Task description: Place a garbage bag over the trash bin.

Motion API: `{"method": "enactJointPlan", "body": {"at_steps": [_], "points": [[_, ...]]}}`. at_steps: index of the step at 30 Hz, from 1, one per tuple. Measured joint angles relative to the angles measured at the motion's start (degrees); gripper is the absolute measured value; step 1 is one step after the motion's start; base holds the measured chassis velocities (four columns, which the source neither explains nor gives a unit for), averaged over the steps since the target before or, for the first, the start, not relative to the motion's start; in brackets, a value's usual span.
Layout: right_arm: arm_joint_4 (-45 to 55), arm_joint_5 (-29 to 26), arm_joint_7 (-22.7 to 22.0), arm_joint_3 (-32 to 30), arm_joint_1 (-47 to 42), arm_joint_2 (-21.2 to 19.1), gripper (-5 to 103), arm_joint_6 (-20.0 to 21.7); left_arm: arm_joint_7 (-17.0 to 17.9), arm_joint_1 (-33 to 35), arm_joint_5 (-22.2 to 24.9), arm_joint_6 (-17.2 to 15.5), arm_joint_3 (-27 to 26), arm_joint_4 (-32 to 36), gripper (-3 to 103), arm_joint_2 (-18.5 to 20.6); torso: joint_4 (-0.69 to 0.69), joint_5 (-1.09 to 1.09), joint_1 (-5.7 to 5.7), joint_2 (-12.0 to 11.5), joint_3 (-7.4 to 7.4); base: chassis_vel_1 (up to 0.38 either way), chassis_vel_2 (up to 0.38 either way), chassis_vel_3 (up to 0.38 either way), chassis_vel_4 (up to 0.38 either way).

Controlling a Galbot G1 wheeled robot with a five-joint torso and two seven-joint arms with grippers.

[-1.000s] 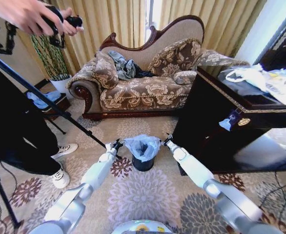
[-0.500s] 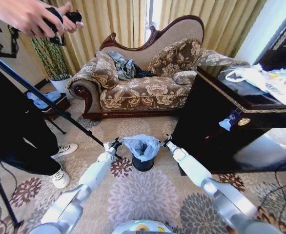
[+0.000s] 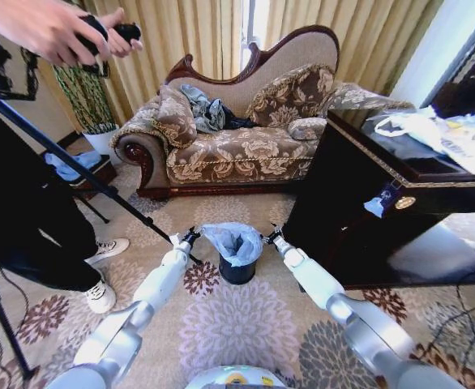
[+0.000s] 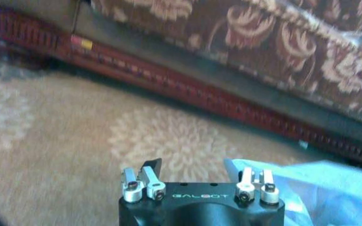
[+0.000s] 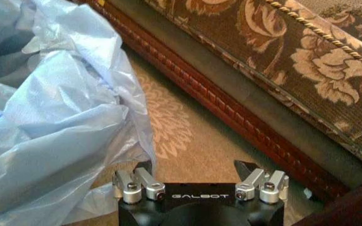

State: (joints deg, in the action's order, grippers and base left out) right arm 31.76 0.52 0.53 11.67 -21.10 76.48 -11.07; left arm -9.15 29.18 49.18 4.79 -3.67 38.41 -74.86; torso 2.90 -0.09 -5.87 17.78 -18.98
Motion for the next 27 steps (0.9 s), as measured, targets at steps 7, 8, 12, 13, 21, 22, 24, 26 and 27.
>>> {"method": "enactJointPlan", "body": {"at_steps": [7, 8, 12, 13, 21, 22, 24, 26, 27], "points": [[0.13, 0.87, 0.62, -0.05, -0.64, -0.39, 83, 1.67, 0.97, 1.20, -0.88, -2.02, 0.90, 0.01, 69, -0.84, 0.02, 0.00, 0.00, 0.00, 0.00, 0.000, 0.000, 0.000, 0.000], [-0.11, 0.88, 0.75, -0.16, -0.79, -0.25, 83, 1.61, 0.98, 1.39, -1.07, -2.11, 0.96, 0.02, 69, -1.00, 0.02, 0.00, 0.00, 0.00, 0.00, 0.000, 0.000, 0.000, 0.000], [-0.53, 0.85, 1.10, -0.25, -0.94, 0.15, 83, 1.39, 0.99, 1.52, -1.34, -2.17, 1.02, 0.12, 69, -1.08, 0.01, 0.00, 0.00, 0.00, 0.00, 0.000, 0.000, 0.000, 0.000], [-0.88, 0.83, 1.20, -0.26, -0.93, 0.44, 83, 1.23, 0.96, 1.59, -1.57, -2.17, 1.13, 0.35, 69, -1.06, 0.01, 0.01, 0.00, 0.00, 0.00, 0.000, 0.000, 0.000, 0.000], [-3.09, 0.76, 1.79, 0.04, -1.30, 1.97, 83, -0.23, 0.25, 2.36, -2.64, -1.61, 1.60, 1.10, 69, -0.84, 0.00, 0.00, 0.00, 0.00, 0.00, 0.000, 0.000, 0.000, 0.000], [-3.01, 0.73, 1.86, 0.05, -1.47, 1.93, 83, -0.27, 0.00, 2.54, -2.80, -1.41, 1.72, 1.50, 69, -0.57, 0.01, -0.02, 0.00, 0.00, 0.00, 0.000, 0.000, 0.000, 0.000], [-2.52, 0.68, 2.10, 0.00, -1.75, 1.73, 83, -0.23, -0.27, 2.73, -2.94, -1.24, 1.84, 2.02, 69, -0.22, 0.01, -0.01, 0.00, 0.00, 0.00, 0.000, 0.000, 0.000, 0.000], [-0.19, 0.16, 2.84, -0.16, -2.48, 0.67, 83, 0.45, -0.78, 3.43, -2.84, -1.26, 2.14, 3.97, 69, 0.85, 0.01, 0.00, 0.00, 0.00, 0.00, 0.000, 0.000, 0.000, 0.000], [0.76, -0.31, 3.19, -0.17, -2.72, 0.24, 83, 0.87, -0.92, 3.65, -2.64, -1.41, 2.28, 4.65, 69, 1.28, 0.01, -0.01, 0.00, 0.00, 0.00, 0.000, 0.000, 0.000, 0.000]]}}
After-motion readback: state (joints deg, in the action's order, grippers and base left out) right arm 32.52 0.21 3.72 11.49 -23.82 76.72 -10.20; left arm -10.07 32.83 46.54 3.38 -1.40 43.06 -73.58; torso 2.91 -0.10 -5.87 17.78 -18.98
